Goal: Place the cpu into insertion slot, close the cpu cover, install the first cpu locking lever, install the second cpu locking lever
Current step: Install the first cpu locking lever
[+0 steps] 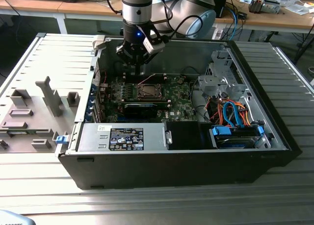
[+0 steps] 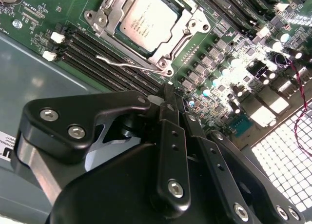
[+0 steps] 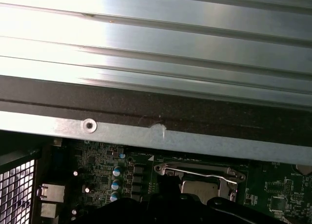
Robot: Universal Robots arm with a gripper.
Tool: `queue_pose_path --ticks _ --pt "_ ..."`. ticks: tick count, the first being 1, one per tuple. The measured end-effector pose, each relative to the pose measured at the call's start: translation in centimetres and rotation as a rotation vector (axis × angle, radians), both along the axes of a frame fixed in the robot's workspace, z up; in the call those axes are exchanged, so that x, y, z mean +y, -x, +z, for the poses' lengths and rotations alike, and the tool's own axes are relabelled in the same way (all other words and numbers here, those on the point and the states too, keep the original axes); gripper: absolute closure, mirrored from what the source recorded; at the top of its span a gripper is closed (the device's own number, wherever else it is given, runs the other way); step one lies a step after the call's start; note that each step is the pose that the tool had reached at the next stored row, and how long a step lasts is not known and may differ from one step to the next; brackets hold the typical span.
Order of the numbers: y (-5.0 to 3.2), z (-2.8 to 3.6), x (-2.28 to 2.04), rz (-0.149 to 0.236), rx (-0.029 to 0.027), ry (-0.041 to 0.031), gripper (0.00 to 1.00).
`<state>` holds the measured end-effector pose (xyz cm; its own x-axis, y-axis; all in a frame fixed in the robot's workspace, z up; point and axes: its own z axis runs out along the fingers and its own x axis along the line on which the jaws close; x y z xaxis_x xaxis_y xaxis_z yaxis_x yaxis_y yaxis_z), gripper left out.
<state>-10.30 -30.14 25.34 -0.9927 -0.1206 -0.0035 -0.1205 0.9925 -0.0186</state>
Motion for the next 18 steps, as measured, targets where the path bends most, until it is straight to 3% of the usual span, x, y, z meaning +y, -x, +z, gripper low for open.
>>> queue_pose_path --ticks 3,5,18 --pt "0.00 -0.04 0.00 0.000 0.0001 0.0000 0.89" --pt "0.00 -0.61 0.00 0.000 0.0000 0.0000 0.89" --pt "0.00 -0.94 0.00 0.000 0.0000 0.0000 0.89"
